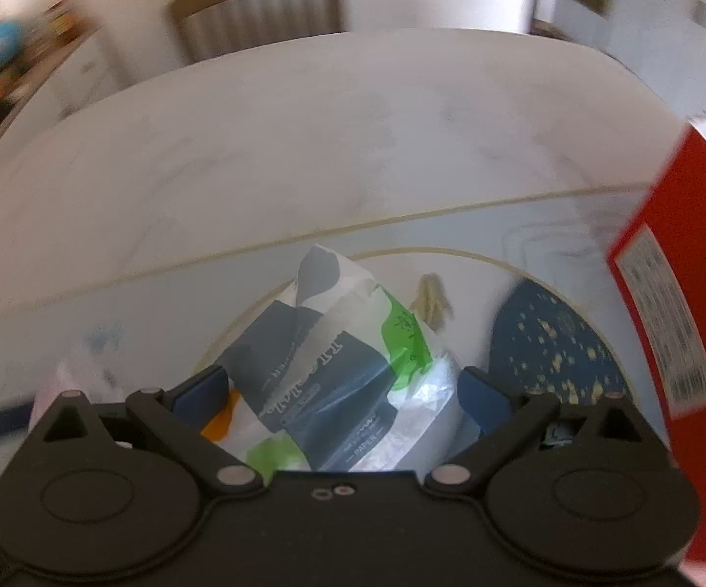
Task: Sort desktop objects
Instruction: 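Close the left gripper on the pink bag while the right closes on the snack bag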
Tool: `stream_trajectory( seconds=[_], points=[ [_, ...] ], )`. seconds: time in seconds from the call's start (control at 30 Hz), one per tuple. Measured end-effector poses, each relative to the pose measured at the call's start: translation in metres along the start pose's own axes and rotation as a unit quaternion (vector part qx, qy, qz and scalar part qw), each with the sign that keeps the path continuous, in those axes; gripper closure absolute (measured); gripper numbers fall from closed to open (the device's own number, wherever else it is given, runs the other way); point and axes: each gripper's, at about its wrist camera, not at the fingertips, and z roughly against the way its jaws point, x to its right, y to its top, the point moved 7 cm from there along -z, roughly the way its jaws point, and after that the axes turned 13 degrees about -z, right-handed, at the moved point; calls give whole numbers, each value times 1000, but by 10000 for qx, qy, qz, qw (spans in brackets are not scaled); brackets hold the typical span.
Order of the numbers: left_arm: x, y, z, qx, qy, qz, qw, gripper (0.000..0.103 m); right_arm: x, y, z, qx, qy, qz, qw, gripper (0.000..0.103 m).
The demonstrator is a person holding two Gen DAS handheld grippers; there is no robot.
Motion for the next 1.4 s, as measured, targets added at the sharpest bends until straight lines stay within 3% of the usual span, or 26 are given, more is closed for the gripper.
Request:
stream_trajectory(
  seconds=[0.23, 0.33, 0.53, 0.67, 1.1, 1.27, 1.4],
  points=[
    [-2, 1, 0, 25, 9, 30, 10000, 19, 9, -4, 14, 220, 295, 1199, 9921, 3],
    [-1, 3, 2, 87, 6, 35, 10000, 20, 12, 1, 27, 316, 382, 956, 9942, 1],
    [-2, 8, 3, 100, -4, -18, 9999, 20, 17, 5, 34, 301, 516, -227, 9980, 0],
    [-3, 6, 1, 95, -21, -27, 9999, 20, 11, 4, 23, 258, 443, -478, 9975, 0],
    [7, 2, -4, 160, 70, -345, 9993, 27, 8, -11, 3, 336, -174, -154, 9992, 0],
    [12, 0, -4, 189, 295, -592, 9976, 41, 10, -17, 0, 422, -289, 55, 9987, 0],
    [16, -1, -4, 229, 370, -674, 9968, 46, 11, -18, 0, 466, -275, 147, 9984, 1]
  ],
)
